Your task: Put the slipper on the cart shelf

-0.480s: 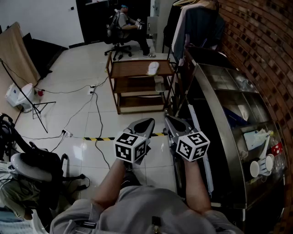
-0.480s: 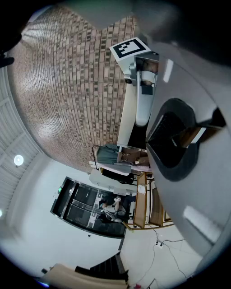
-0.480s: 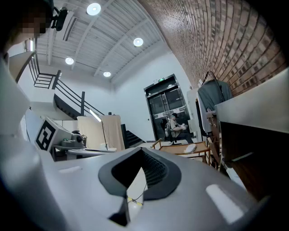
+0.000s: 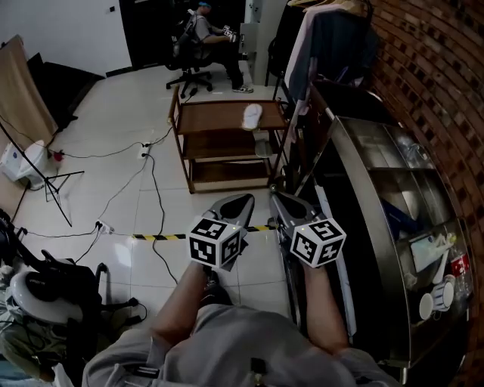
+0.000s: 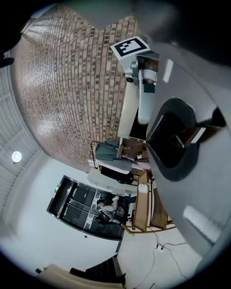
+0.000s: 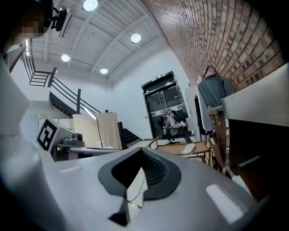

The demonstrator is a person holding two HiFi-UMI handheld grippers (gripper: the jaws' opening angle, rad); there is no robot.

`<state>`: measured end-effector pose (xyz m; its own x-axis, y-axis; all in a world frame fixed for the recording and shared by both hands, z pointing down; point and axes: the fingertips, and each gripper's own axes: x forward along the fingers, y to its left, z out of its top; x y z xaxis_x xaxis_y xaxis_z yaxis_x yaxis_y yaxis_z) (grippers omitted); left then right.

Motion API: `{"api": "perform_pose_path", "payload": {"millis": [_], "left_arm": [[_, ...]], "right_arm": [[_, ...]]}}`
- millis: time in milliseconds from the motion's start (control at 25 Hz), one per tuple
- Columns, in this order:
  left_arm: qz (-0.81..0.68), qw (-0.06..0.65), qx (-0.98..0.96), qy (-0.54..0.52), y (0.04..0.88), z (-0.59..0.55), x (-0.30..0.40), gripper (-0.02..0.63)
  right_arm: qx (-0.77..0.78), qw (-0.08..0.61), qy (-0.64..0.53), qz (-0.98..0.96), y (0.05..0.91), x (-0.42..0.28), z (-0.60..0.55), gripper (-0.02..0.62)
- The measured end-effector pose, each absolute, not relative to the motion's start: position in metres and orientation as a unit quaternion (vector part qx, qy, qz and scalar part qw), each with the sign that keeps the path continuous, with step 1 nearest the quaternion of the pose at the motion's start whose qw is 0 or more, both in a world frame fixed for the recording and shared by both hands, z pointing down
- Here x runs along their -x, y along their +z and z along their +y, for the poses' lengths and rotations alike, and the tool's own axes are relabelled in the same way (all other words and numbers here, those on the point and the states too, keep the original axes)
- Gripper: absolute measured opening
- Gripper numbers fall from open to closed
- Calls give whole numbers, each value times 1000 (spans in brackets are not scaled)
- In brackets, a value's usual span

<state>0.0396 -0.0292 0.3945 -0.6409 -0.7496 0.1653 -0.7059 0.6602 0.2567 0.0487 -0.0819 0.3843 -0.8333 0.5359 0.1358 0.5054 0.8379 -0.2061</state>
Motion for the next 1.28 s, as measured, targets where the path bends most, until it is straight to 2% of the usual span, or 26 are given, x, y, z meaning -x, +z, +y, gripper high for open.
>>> {"api": "perform_pose_path", "payload": {"millis": [680, 1280], "left_arm": [[-887, 143, -434, -74, 399, 39, 168, 8], [-886, 176, -424, -68, 433, 41, 281, 8]], "right_arm": [[224, 106, 78, -966, 380, 154, -26, 0], [224, 138, 90, -960, 416, 273, -28, 0]]}}
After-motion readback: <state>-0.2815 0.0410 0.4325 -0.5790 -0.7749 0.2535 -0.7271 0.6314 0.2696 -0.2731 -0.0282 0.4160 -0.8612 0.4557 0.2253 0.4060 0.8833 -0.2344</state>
